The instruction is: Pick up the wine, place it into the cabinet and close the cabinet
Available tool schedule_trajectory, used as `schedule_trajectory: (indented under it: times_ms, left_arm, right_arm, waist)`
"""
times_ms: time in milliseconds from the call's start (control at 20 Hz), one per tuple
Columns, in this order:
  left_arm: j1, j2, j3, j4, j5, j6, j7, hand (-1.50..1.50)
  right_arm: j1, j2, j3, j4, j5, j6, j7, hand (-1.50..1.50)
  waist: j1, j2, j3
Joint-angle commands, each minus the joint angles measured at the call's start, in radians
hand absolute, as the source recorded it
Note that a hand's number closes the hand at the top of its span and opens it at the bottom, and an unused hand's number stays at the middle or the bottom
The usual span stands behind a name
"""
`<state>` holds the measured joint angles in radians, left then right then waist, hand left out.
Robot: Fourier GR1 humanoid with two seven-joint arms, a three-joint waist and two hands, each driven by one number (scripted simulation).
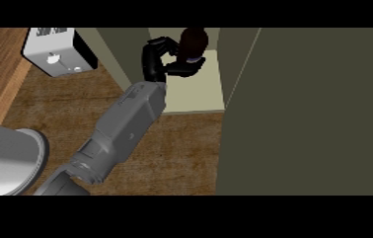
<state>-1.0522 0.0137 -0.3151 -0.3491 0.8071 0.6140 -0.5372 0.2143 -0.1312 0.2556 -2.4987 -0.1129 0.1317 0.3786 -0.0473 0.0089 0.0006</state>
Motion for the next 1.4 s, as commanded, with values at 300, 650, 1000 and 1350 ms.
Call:
schedule_trajectory:
  times_ms: [300,650,1000,1350]
  left_arm:
    - [-0.117,0.021,-0.009,0.195,-0.082,0.13,0.033,-1.5]
    - [-0.122,0.083,-0.005,0.262,-0.107,0.066,0.076,-1.5]
    - [-0.109,0.068,0.019,0.259,-0.109,0.072,0.025,-1.5]
    - [-0.116,0.059,0.015,0.219,-0.142,-0.031,-0.044,-1.5]
  right_arm:
    - [0.025,0.022,0.074,-0.145,-0.041,-0.015,0.081,-1.5]
    - [0.069,-0.015,-0.031,-0.128,-0.125,0.038,0.018,-1.5]
    - [0.124,-0.002,0.033,-0.171,-0.092,0.042,0.024,-1.5]
    - [0.045,0.01,-0.003,-0.11,-0.101,0.036,0.021,-1.5]
  waist:
    - [-0.014,0.006,-0.002]
    - [-0.02,0.01,0.0]
    - [-0.022,0.005,-0.001]
    - [0.001,0.005,-0.001]
